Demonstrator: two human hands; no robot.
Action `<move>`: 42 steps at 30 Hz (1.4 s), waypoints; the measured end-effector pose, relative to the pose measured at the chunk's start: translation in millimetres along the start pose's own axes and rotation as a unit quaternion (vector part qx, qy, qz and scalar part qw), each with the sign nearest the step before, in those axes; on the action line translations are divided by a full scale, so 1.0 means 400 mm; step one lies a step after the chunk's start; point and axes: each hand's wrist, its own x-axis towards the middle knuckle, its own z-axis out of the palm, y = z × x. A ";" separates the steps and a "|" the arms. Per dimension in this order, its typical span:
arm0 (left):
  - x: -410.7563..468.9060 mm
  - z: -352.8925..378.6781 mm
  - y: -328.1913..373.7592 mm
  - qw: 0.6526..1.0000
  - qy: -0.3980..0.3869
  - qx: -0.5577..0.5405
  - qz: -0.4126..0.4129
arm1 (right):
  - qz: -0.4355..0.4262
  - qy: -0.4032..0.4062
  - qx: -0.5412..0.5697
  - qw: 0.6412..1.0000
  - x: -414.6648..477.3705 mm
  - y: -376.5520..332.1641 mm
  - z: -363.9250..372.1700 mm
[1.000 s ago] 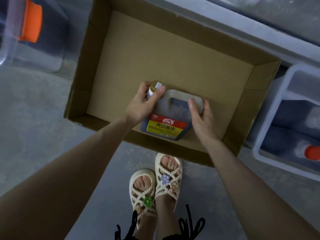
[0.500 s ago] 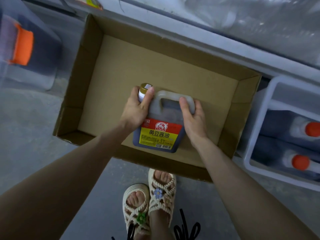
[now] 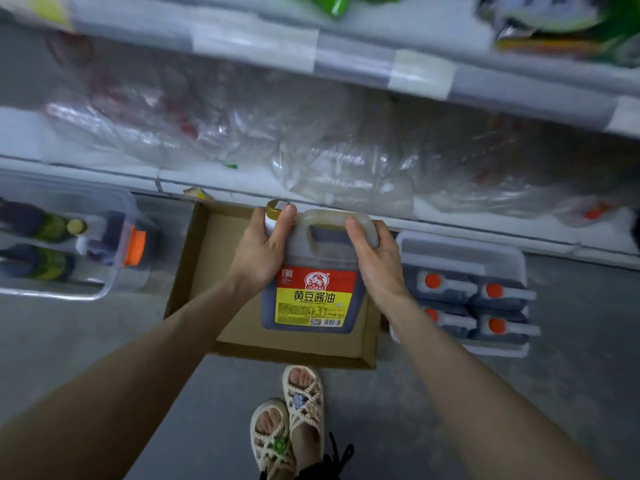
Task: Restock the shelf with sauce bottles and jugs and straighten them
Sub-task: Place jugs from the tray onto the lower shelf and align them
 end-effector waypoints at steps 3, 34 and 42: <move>-0.076 -0.047 0.208 0.999 -0.021 0.000 0.042 | -0.036 0.028 0.019 0.999 -0.099 -0.191 -0.081; -0.677 0.218 1.664 0.927 0.002 -0.056 0.372 | -0.354 0.268 0.028 0.895 -0.607 -1.241 -1.125; -0.616 0.484 1.795 0.928 0.060 -0.068 0.361 | -0.380 0.205 0.023 0.902 -0.413 -1.272 -1.395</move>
